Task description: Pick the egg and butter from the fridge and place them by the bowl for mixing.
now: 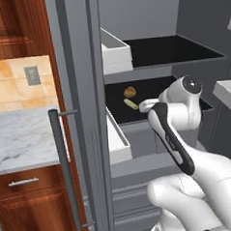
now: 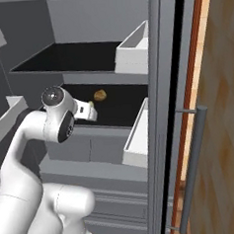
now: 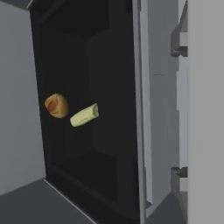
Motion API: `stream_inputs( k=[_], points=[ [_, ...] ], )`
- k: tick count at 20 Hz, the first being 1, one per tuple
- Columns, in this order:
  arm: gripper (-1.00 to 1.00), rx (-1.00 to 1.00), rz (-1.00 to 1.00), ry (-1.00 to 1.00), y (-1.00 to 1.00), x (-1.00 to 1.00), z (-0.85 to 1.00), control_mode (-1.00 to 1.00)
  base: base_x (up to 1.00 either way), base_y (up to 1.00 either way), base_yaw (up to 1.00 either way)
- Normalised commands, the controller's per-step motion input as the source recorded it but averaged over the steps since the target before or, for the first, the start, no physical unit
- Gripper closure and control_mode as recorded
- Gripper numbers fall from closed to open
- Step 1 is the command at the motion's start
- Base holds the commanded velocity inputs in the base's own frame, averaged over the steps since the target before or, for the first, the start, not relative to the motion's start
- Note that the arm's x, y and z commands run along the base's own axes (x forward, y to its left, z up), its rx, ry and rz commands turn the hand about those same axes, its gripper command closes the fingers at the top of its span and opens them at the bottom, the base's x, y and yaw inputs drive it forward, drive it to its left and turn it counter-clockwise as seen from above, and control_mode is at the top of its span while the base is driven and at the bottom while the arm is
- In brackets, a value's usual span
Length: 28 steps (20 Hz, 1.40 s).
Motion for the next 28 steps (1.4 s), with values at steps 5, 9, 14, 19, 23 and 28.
stream_inputs(
  k=[5, 9, 14, 19, 23, 28],
  points=[
    [-1.0, 0.0, 0.0, 0.03, 0.04, 0.41, -0.18, -1.0, 0.0, 0.0, 0.0],
    [-1.0, 0.0, 0.0, 0.02, 0.04, 0.42, -0.09, -1.0, 0.0, 0.0, 0.0],
    [-1.0, 0.0, 0.0, -0.02, 0.06, 0.35, -0.19, -1.0, 0.0, 0.0, 0.0],
    [-1.0, 0.0, 0.0, 0.0, 0.1, 0.35, -0.06, -1.0, 0.0, 0.0, 0.0],
    [-1.0, 0.0, 0.0, 0.0, 0.07, 0.3, -0.17, -1.0, 0.0, 0.0, 0.0],
    [-1.0, -0.01, 0.0, 0.0, 0.08, 0.32, -0.17, -1.0, 0.0, 0.0, 0.0]
  ],
)
